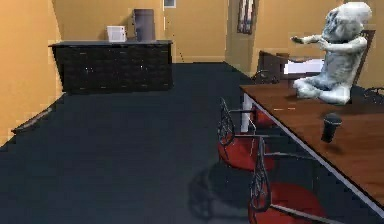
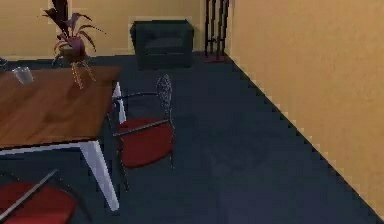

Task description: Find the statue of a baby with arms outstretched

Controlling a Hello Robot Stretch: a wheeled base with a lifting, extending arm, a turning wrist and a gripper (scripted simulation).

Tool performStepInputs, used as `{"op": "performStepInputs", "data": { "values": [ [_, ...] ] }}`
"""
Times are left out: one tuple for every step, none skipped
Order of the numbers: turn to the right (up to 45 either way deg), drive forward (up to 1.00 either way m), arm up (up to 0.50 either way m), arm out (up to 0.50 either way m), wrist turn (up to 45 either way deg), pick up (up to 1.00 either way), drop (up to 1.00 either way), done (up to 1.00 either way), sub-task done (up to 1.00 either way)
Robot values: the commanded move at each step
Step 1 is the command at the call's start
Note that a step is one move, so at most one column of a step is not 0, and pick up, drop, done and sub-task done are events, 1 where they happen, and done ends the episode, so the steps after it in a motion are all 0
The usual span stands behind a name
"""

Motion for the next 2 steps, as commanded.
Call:
{"op": "performStepInputs", "data": {
  "values": [
    [0.0, 1.0, 0.0, 0.0, 0.0, 0.0, 0.0, 0.0, 0.0],
    [3.0, 0.0, 0.0, 0.0, 0.0, 0.0, 0.0, 0.0, 0.0]
  ]
}}
